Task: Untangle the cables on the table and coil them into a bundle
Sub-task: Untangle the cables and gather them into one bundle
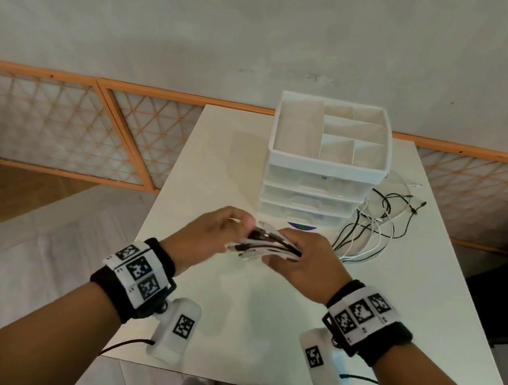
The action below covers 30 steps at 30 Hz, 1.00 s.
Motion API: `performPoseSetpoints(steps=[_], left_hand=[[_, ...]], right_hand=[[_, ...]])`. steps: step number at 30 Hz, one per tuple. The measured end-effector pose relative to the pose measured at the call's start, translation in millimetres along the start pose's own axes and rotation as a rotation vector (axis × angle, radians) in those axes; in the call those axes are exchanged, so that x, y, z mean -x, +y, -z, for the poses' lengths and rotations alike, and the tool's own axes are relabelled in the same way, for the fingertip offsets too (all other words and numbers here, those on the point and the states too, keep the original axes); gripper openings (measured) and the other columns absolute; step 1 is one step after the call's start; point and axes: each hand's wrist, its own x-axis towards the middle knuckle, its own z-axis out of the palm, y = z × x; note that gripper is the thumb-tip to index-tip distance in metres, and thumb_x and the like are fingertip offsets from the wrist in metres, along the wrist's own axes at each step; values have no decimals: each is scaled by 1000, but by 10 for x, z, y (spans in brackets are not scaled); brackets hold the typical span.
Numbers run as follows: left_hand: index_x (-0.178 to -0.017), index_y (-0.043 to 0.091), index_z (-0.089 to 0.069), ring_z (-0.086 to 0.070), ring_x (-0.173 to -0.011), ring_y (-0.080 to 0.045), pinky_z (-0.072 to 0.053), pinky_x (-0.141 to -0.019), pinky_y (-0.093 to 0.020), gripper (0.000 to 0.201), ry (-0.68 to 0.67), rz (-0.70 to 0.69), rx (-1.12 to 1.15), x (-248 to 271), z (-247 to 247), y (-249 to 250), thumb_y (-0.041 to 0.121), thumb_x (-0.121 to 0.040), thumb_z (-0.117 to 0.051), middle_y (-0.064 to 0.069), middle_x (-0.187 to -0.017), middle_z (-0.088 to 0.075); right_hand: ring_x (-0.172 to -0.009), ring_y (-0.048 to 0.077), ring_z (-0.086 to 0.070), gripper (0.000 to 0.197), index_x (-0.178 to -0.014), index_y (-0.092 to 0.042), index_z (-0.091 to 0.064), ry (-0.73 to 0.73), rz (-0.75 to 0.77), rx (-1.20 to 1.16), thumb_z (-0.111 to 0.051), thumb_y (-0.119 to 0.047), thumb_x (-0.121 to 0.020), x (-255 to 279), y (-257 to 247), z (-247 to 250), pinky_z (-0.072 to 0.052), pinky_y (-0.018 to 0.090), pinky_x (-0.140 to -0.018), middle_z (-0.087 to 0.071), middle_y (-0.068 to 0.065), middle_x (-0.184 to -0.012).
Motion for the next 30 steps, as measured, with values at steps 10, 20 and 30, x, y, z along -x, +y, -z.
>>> performPoseSetpoints(steps=[10,20,30], left_hand=[[-117,-9,-64,-70,-75,-33,-59,-76,-44,98,-77,199,514,-73,-253,331,76,-88,-24,-18,-79,-71],[-134,28,-43,-65,-56,-19,-60,-73,-45,87,-22,38,243,-54,-360,484,85,-69,-48,-4,-80,-71],[-87,12,-60,-55,-40,-15,-44,-46,-24,33,382,-153,-200,-105,-428,221,43,-97,-54,0,-51,-61]], right_hand=[[-53,0,-48,16,-90,-38,-65,14,121,-156,-63,-23,-96,17,-113,45,-35,10,-56,-57,-24,-58],[-70,17,-63,17,-107,-28,-56,-48,107,117,-61,-40,-95,-44,-92,19,-52,42,-66,-69,-7,-79],[-54,12,-54,20,-102,-23,-63,28,34,-177,-72,-33,-89,7,-221,18,-44,28,-54,-66,2,-66]])
